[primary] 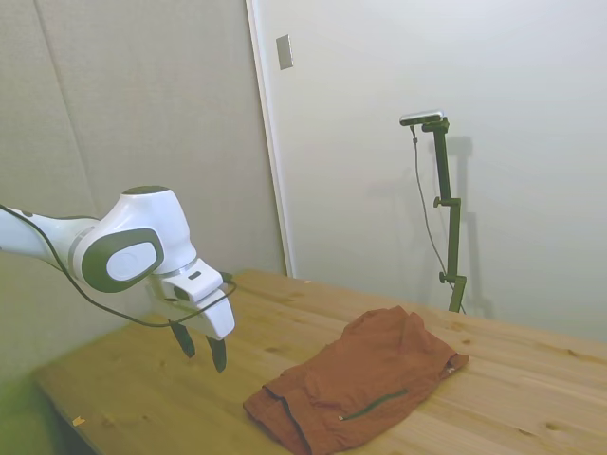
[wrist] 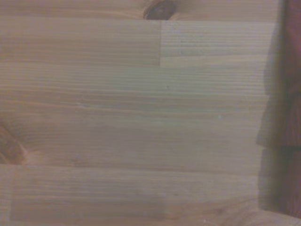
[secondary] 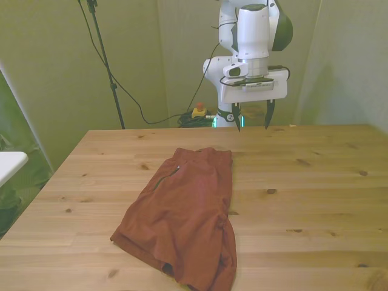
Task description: Unfold the shorts
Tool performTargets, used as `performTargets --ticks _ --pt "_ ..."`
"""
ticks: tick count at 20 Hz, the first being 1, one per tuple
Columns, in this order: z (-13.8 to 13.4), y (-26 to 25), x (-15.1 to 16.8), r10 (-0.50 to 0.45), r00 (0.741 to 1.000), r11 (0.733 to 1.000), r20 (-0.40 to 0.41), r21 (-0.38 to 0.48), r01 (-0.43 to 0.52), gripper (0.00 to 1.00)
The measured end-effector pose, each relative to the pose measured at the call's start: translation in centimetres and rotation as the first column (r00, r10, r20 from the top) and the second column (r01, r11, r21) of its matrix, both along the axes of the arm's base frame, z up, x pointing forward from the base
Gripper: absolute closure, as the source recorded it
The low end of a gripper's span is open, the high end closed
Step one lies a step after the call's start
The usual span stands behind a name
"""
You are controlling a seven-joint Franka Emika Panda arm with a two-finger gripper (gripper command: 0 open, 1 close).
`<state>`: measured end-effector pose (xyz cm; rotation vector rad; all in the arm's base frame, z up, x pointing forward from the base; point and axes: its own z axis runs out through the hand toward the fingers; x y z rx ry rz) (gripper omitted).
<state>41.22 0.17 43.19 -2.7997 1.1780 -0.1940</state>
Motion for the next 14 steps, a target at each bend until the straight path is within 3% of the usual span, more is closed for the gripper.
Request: performTargets --ticks 6,14 --pt "1.2 -1.8 1.0 -0.032 0.998 0.999 0.046 -0.019 0.033 0.0" --pt "3.0 -13.4 7.0 -0.238 0.964 0.971 0.115 0.006 0.239 0.0"
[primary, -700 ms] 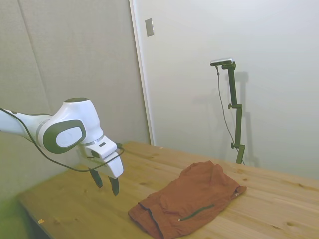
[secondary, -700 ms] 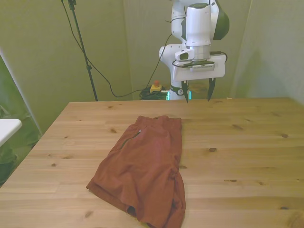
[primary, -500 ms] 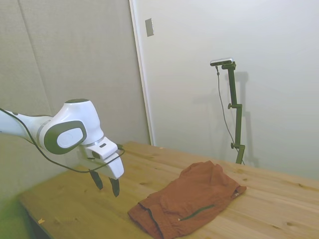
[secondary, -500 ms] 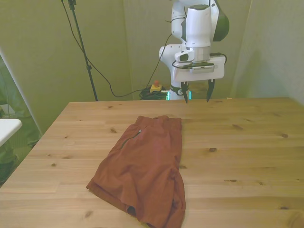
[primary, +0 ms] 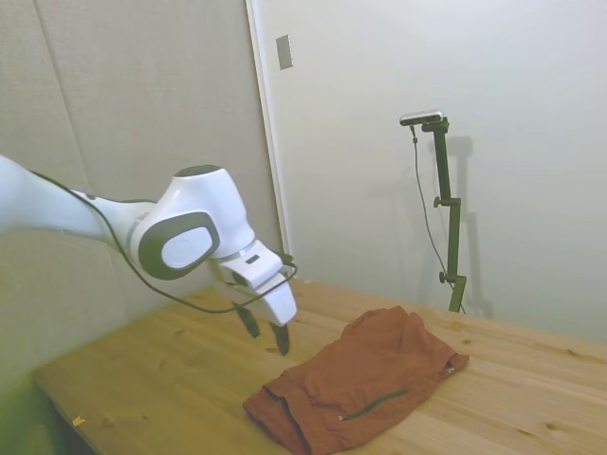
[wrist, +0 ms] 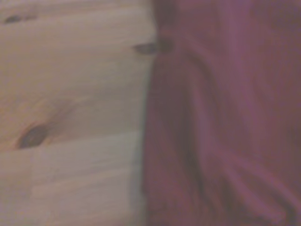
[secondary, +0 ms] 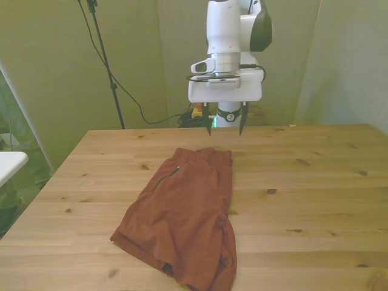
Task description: Unfold the shorts
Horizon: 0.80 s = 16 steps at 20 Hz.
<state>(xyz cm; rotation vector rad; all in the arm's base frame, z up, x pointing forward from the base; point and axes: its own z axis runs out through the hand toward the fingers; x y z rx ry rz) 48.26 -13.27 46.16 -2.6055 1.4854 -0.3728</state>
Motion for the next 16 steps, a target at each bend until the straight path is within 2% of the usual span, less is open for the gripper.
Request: performTargets --ticks 6,10,16 --pt "0.8 -8.1 5.4 -0.125 0.991 0.992 0.045 -0.001 0.126 0.0" --pt "0.9 -9.5 6.7 -0.153 0.985 0.988 0.075 0.004 0.154 0.0" --pt "-2.2 -16.1 10.5 -0.238 0.966 0.971 0.104 0.044 0.234 0.0"
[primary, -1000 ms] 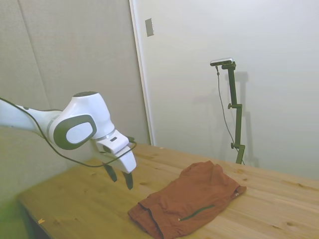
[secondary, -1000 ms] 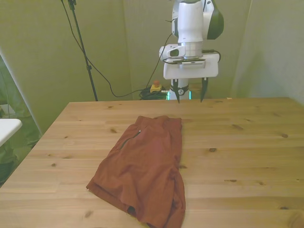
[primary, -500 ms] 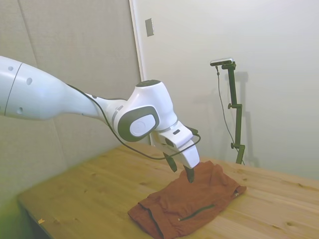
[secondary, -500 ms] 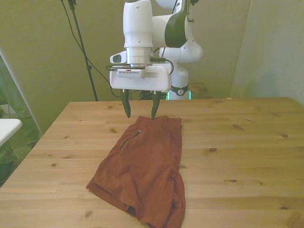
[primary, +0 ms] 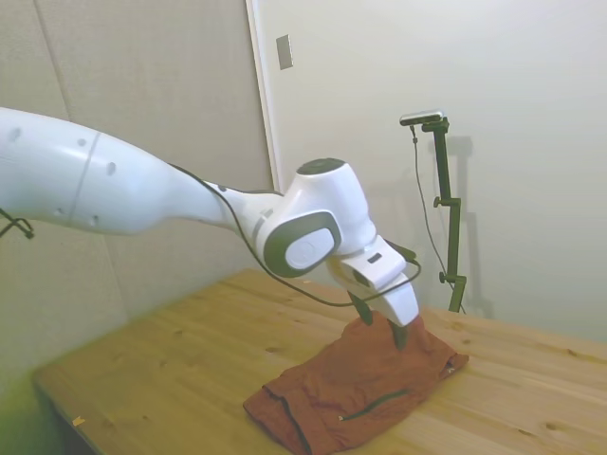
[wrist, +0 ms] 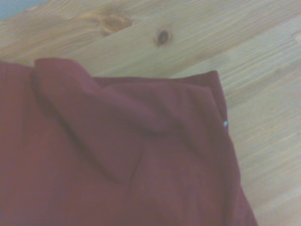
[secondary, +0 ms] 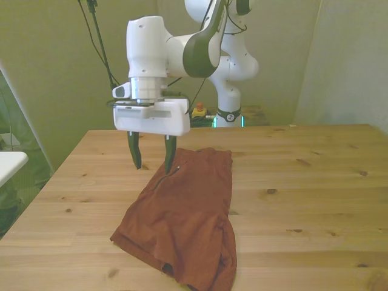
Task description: Unfold the shorts
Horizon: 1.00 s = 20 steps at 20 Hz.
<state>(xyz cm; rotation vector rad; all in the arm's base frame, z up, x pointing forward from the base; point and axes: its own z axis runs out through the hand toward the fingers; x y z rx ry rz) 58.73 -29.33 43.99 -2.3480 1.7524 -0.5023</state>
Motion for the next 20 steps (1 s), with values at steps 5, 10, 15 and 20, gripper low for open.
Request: performTargets --ticks 5,10,15,20 --pt "-2.5 -2.9 3.1 -0.039 0.999 0.999 0.014 0.021 0.039 0.0" --pt "-4.0 -4.1 5.3 -0.049 0.999 0.999 0.013 0.021 0.048 0.0" --pt "-5.5 -4.1 6.9 -0.044 0.999 0.998 0.007 0.035 0.043 0.0" --pt "-6.2 -3.4 7.9 -0.036 0.999 0.998 0.001 0.048 0.036 0.0"
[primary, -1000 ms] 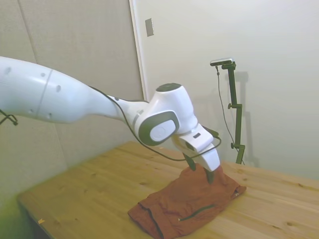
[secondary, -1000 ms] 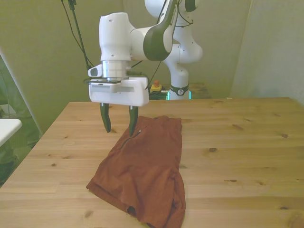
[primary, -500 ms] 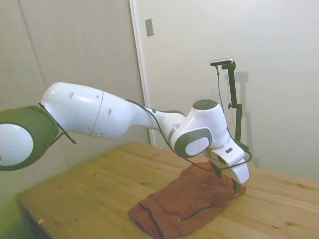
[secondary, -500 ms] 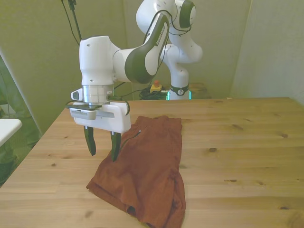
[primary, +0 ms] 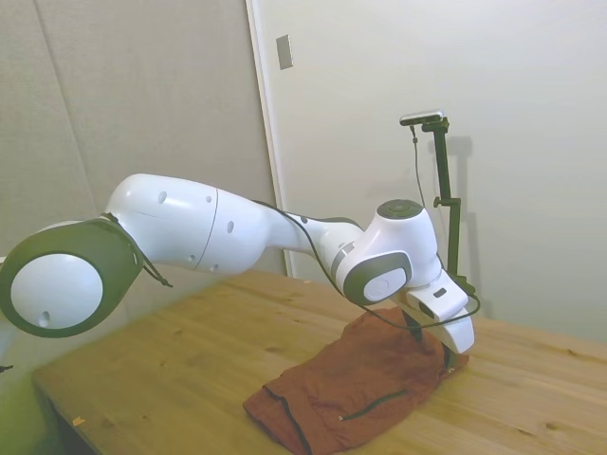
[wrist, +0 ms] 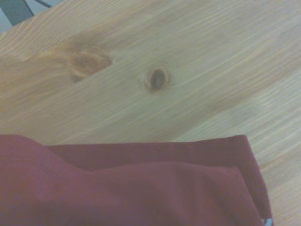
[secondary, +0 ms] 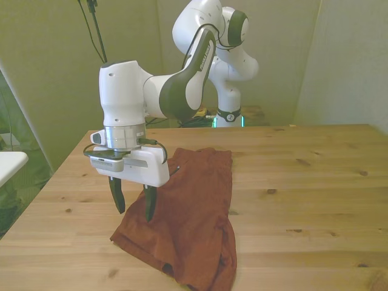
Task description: Unfold the shorts
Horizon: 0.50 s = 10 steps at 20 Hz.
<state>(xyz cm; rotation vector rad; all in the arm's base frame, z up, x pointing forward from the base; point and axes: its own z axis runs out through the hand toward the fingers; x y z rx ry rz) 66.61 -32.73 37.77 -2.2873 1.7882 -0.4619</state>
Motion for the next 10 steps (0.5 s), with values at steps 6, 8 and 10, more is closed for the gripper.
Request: performTargets --ticks 6,8,10 --pt "-0.63 0.26 0.54 0.007 1.0 1.0 -0.007 0.005 -0.007 1.0" --pt "-0.73 0.43 0.61 0.01 1.0 1.0 -0.009 0.009 -0.01 1.0" --pt "-0.9 0.56 0.69 0.012 1.0 1.0 -0.011 0.011 -0.012 1.0"
